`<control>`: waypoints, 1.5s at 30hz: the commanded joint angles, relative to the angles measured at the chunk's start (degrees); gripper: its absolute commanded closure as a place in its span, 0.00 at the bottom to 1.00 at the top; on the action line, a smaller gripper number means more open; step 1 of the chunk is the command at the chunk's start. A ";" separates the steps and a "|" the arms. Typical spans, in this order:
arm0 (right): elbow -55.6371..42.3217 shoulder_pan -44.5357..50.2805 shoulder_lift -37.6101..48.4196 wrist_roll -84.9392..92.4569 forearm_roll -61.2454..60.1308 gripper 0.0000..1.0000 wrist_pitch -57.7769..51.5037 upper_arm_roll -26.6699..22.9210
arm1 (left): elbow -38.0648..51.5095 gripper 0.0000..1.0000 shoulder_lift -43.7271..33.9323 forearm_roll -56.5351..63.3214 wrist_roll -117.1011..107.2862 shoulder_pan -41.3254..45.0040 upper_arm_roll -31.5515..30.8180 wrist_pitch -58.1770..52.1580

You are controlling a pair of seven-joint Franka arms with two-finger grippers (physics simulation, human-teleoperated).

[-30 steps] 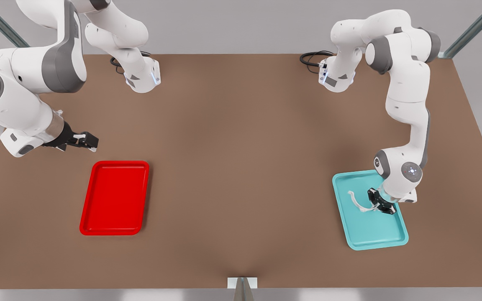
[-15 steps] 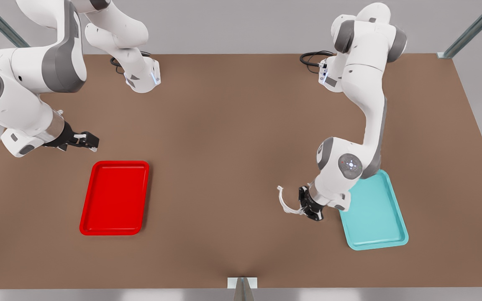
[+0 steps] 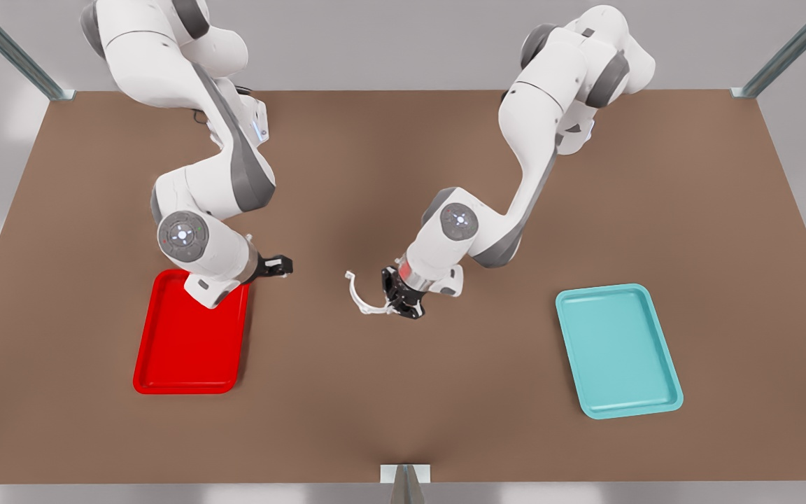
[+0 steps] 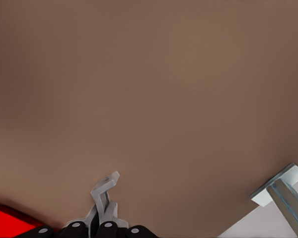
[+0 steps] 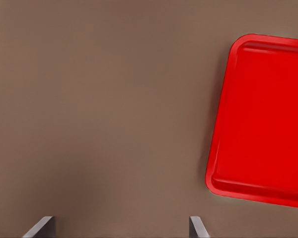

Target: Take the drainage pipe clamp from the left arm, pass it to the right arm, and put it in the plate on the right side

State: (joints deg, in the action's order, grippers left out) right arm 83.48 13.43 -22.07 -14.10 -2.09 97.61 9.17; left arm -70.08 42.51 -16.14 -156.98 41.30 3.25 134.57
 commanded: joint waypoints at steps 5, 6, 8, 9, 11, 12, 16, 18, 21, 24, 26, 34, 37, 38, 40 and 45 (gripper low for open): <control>-2.70 2.21 -4.12 -21.32 -0.10 0.00 15.50 0.41 | 0.03 0.79 0.73 -3.28 -36.82 0.80 -0.70 0.78; -4.99 3.09 -5.62 -21.32 -0.19 0.00 15.50 0.49 | 0.03 0.79 0.73 -4.16 -36.82 0.80 -0.97 -0.01; -5.78 3.53 -6.50 -22.28 -1.06 0.00 15.50 1.46 | 0.03 0.79 0.73 -5.04 -36.82 0.63 -1.67 -1.24; -5.78 4.49 -6.58 -25.45 -1.60 0.00 15.59 2.43 | 0.03 0.79 0.65 -5.13 -36.82 0.63 -1.84 -1.33; -4.82 7.48 -6.58 -28.70 -1.86 0.00 15.06 2.43 | 0.03 0.79 0.73 -5.13 -36.82 0.63 -1.93 -1.77; -3.32 7.75 -6.32 -28.62 -1.77 0.00 14.71 2.60 | 0.12 0.79 0.73 -5.04 -36.82 0.54 -2.28 -2.03; -1.83 6.87 -5.62 -27.74 -1.51 0.00 14.71 3.39 | 0.12 0.79 0.65 -5.04 -36.73 0.36 -2.28 -3.17; -1.48 6.34 -5.44 -27.47 -1.51 0.00 14.62 3.39 | 0.12 0.79 0.65 -5.04 -36.73 0.36 -2.28 -3.17; 0.02 6.34 -5.09 -27.21 -1.51 0.00 14.62 3.39 | 0.12 0.79 0.65 -5.04 -36.73 0.27 -2.28 -3.17; 1.16 6.34 -5.09 -27.21 -1.51 0.00 14.53 3.39 | 0.12 0.79 0.65 -5.04 -36.64 0.19 -2.20 -3.17; 1.95 6.26 -5.09 -25.63 -1.51 0.00 14.53 3.39 | 0.12 0.79 0.65 -5.04 -36.55 -0.25 -2.20 -3.35; 2.83 6.78 -5.79 -25.19 -1.51 0.00 15.24 3.48 | 0.65 0.79 0.56 -5.04 -36.64 -0.25 -2.37 -4.67; 3.36 6.78 -5.79 -25.01 -1.42 0.22 16.12 3.48 | 0.74 0.79 0.56 -5.04 -36.64 -0.25 -2.28 -4.67; 3.36 6.70 -5.79 -25.01 -1.42 0.50 16.20 3.48 | 0.74 0.79 0.56 -5.04 -36.64 -0.25 -2.29 -4.67; 3.36 6.52 -5.79 -24.22 -0.11 0.79 16.91 3.48 | 0.65 0.79 0.56 -5.04 -36.64 -0.25 -2.37 -4.58; 3.36 6.43 -5.79 -23.78 0.34 0.79 16.82 3.48 | 0.74 0.00 0.56 -4.95 -36.46 -0.17 -2.28 -4.58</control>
State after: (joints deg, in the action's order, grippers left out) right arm 86.87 19.90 -27.93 -36.85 -2.45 114.25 12.65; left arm -69.39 43.15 -21.34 -166.00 41.12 0.95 130.09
